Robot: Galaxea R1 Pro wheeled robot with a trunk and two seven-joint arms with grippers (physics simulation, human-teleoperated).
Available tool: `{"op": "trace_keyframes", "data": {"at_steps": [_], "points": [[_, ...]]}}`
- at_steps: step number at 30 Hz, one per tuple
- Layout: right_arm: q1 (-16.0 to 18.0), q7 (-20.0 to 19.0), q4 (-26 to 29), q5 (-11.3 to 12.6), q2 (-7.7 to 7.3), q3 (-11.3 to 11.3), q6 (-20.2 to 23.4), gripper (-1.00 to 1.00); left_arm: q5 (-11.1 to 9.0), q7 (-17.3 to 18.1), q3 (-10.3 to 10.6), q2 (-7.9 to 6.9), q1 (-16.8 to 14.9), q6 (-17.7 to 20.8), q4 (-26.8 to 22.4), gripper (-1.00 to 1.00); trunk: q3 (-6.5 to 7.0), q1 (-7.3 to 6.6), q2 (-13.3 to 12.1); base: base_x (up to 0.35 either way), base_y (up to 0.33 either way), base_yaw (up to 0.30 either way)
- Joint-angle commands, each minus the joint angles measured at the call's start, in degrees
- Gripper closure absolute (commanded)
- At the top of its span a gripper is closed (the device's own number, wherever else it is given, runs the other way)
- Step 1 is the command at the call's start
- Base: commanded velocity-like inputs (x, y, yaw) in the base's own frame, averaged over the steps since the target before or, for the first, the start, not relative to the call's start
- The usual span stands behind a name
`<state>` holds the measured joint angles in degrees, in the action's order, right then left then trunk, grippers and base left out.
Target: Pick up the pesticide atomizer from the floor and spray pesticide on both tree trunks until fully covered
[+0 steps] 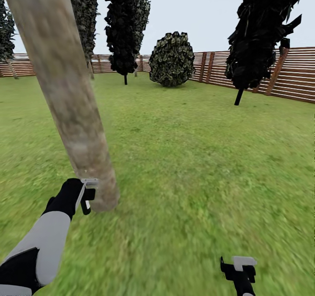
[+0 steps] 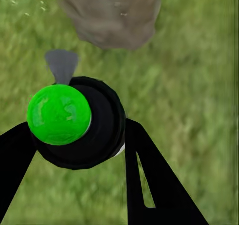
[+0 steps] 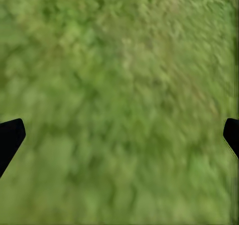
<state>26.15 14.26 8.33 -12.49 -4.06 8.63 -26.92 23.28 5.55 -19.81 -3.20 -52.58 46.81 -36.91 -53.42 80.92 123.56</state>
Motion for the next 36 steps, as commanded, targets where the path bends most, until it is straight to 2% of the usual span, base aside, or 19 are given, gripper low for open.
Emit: {"op": "trace_keyframes", "data": {"at_steps": [1,12,20,22,24,26,36], "points": [[0.0,0.1,-0.1,-0.6,0.02,0.4,-0.2,-1.00,0.6,0.6,-0.2,0.07,-0.1,0.2,-0.1,1.00,-0.05,-0.01,0.0,0.000,-0.273,0.000],[0.0,0.2,-0.1,-0.6,0.08,0.4,-0.2,-1.00,0.6,0.5,-0.7,0.22,0.2,0.2,0.0,1.00,-0.05,-0.01,0.0,0.000,-0.273,0.010],[0.0,-0.1,-0.1,-0.6,0.11,0.4,-0.1,-1.00,0.6,0.4,-0.8,-0.07,0.4,0.1,0.1,1.00,-0.05,-0.01,0.0,0.000,-0.273,0.259],[0.0,-2.7,-1.1,-0.7,0.11,0.3,-0.1,-1.00,0.6,0.3,-0.7,-0.11,0.4,0.0,0.1,1.00,-0.05,-0.01,0.0,0.000,-0.273,0.218],[0.0,-7.6,-2.6,-0.7,0.05,0.4,-0.2,-1.00,0.6,0.3,-0.7,-0.13,0.4,0.0,0.1,1.00,-0.05,-0.01,0.0,0.000,-0.273,0.064],[0.0,-9.0,-2.8,-0.7,-0.07,0.4,-0.2,-1.00,0.6,0.3,-0.7,-0.08,0.4,0.0,0.1,1.00,-0.05,-0.01,0.0,0.000,-0.273,0.021],[0.0,-9.6,-3.0,-0.6,-0.14,0.4,-0.2,-1.00,0.7,-0.1,-0.7,-0.15,0.4,-0.1,0.1,1.00,-0.05,-0.01,0.0,0.067,-0.273,0.012]]}}
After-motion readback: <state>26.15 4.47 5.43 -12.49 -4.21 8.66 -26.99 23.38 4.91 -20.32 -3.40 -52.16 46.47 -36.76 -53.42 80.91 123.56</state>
